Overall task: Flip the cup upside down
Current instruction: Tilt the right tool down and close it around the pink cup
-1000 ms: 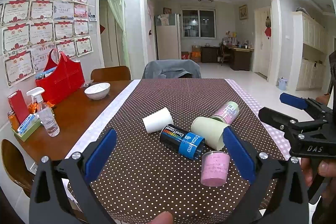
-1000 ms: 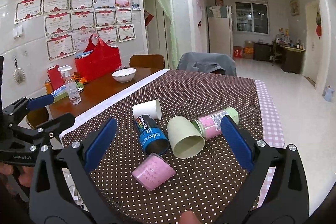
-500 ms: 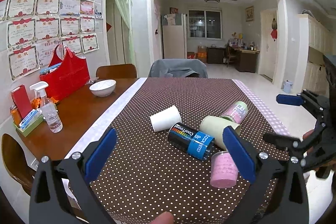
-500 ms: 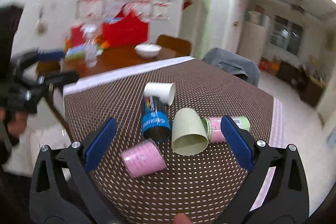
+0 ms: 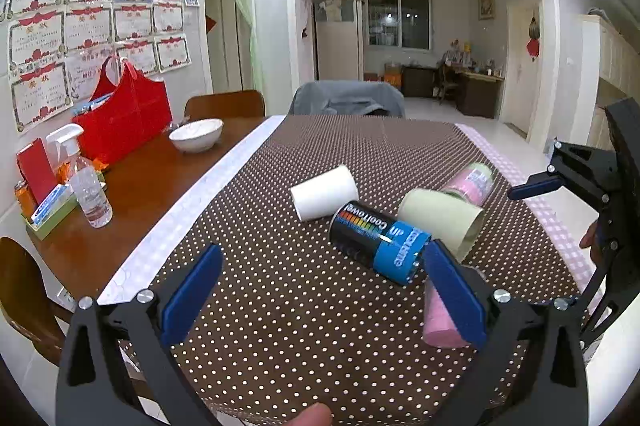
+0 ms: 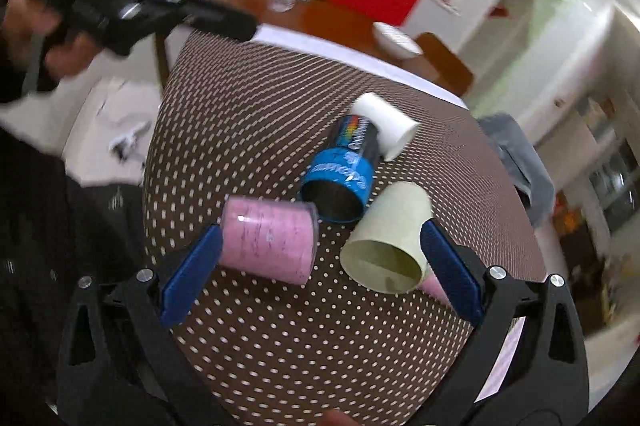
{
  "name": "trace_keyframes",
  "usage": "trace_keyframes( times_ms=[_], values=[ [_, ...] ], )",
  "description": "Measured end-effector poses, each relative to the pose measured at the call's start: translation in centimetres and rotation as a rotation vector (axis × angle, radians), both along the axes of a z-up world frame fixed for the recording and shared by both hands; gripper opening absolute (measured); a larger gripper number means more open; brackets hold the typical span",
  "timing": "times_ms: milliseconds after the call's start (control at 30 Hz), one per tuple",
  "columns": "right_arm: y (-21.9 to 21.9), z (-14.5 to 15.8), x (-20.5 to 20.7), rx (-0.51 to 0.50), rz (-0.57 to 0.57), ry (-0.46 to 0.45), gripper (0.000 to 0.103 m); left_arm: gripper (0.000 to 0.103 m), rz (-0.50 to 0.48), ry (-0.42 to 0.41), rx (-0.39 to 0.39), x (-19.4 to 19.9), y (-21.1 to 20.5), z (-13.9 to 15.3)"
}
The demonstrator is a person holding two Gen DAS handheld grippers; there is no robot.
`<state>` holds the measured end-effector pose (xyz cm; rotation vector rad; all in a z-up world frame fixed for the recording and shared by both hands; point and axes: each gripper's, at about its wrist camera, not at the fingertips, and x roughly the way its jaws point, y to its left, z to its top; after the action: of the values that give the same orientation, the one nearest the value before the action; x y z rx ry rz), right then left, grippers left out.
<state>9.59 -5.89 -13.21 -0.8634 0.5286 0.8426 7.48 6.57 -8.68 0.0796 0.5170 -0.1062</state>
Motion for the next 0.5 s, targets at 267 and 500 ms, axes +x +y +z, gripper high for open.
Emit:
trace_keyframes(
  times_ms=[267, 500],
  values=[
    [1.3, -2.5, -0.4, -0.295, 0.275, -0.083, 0.096, 0.099, 0.021, 0.063, 0.012, 1.7, 0.4, -1.8],
    [3.3, -4.5, -0.7, -0.505, 0.506, -0.134, 0.082, 0.099, 0.058, 0.117, 0.019, 3.2, 0.8, -3.1]
  ],
)
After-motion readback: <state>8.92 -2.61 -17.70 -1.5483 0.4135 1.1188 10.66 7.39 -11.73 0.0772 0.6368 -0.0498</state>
